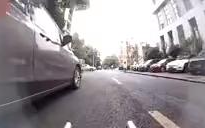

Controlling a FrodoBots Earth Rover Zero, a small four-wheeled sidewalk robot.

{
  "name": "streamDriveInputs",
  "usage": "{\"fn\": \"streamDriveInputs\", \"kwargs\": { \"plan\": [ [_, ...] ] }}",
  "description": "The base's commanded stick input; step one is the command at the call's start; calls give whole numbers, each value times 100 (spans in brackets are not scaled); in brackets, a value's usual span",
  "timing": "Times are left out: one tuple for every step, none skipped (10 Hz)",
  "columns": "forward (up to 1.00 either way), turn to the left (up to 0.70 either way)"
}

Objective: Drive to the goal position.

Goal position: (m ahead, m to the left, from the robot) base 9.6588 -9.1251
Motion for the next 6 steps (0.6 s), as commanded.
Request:
{"fn": "streamDriveInputs", "kwargs": {
  "plan": [
    [45, 0],
    [45, 0],
    [45, 0],
    [45, 0],
    [45, 0],
    [45, 0]
  ]
}}
